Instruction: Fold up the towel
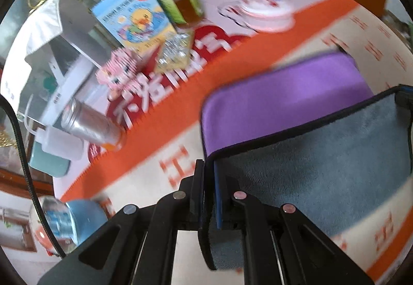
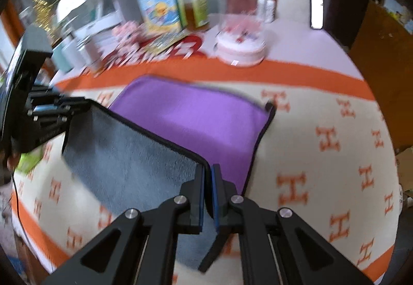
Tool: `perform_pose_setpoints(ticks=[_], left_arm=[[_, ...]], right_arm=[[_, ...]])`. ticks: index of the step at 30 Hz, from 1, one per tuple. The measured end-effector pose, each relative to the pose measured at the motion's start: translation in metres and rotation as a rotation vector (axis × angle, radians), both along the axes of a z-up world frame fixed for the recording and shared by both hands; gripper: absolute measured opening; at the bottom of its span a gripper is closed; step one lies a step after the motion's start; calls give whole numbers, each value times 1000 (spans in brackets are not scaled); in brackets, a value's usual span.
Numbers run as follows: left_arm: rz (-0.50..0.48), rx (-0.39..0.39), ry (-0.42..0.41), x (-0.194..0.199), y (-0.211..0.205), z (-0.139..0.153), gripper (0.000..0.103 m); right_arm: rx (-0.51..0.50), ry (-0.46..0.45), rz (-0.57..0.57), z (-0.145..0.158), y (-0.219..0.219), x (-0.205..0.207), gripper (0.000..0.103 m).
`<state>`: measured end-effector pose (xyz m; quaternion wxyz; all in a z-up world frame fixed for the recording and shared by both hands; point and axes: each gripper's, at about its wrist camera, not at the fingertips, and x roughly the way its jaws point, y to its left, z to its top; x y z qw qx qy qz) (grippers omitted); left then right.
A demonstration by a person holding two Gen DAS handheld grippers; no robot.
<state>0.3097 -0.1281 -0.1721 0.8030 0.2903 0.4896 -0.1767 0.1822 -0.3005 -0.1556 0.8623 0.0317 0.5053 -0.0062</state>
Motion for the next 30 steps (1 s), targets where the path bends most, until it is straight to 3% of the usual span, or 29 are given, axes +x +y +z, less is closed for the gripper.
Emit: perform_pose_setpoints(ticks=[8, 16, 20, 25, 30], left_arm=[[91, -11, -48, 48, -31, -8, 5], [133, 32, -60, 68, -47, -36, 6], [150, 52, -45, 74, -49, -52, 11], [201, 29, -50, 77, -39, -55, 49], [271, -45, -16, 80, -21, -50, 64]], right_arm=[[-41, -4, -78, -15, -21, 56, 5], [-77, 28, -100, -42, -27, 83, 5], [-145, 43, -90, -52, -22, 92, 5], [-233, 20, -75, -53, -13, 89, 24], [-249, -37, -67, -41, -6, 82, 43]])
